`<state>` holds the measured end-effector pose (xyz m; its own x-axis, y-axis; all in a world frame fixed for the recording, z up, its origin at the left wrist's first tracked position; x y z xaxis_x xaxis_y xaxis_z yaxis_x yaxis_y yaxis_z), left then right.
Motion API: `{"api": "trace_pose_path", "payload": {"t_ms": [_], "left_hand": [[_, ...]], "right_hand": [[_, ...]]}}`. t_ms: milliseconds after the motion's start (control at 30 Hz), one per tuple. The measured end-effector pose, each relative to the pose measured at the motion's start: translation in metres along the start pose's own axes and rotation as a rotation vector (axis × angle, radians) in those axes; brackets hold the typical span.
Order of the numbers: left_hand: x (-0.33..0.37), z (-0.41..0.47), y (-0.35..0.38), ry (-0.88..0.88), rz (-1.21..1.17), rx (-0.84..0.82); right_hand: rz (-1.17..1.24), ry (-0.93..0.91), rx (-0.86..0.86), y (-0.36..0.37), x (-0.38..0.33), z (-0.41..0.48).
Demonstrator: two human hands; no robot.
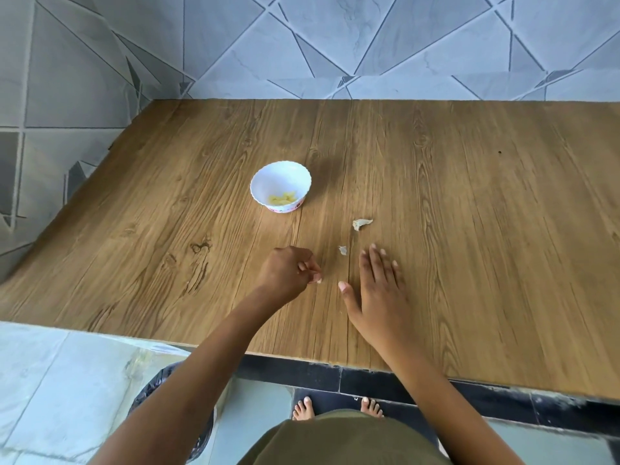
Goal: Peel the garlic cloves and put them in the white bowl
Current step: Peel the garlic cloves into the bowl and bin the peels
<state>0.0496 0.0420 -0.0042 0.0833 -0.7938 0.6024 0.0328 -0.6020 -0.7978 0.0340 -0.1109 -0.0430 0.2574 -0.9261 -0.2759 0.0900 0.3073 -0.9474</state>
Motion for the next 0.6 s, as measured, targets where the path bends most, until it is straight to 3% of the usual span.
{"api": "trace_pose_path", "payload": {"t_ms": [133,233,333,400,500,600], "left_hand": [[-0.004,0.000,0.002,-0.016,0.072,0.054],[-0.008,0.000,0.001,-0.038,-0.092,0.009],[-0.023,-0.009,0.004,-0.202,-0.519,-0.040],[-0.026,-0.015,0.009,-0.267,-0.704,-0.061],[-0.021,-0.018,0.009,-0.259,-0.801,-0.072],[-0.015,-0.016,0.005,-0.225,-0.802,-0.072]], "right_hand": [[0.005,-0.002,0.018,0.001,-0.001,0.000],[0.111,-0.023,0.052,-0.004,-0.003,-0.002],[0.448,-0.078,0.153,-0.022,-0.014,-0.004],[0.683,-0.025,0.126,-0.024,-0.018,0.000],[1.069,0.212,-0.089,-0.009,-0.022,0.011],[1.280,0.313,-0.131,-0.006,-0.022,0.019]]}}
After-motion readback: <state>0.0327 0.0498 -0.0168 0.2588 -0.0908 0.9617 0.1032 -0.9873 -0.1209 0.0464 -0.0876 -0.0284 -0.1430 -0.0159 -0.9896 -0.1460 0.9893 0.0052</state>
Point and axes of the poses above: each hand's wrist, its own z-axis towards the middle knuckle, its own y-axis out of the palm, x = y × z, the point moved 8 cm from there along z, towards the middle knuckle, and after that the axes turned 8 degrees about x, right-handed, at the moved point
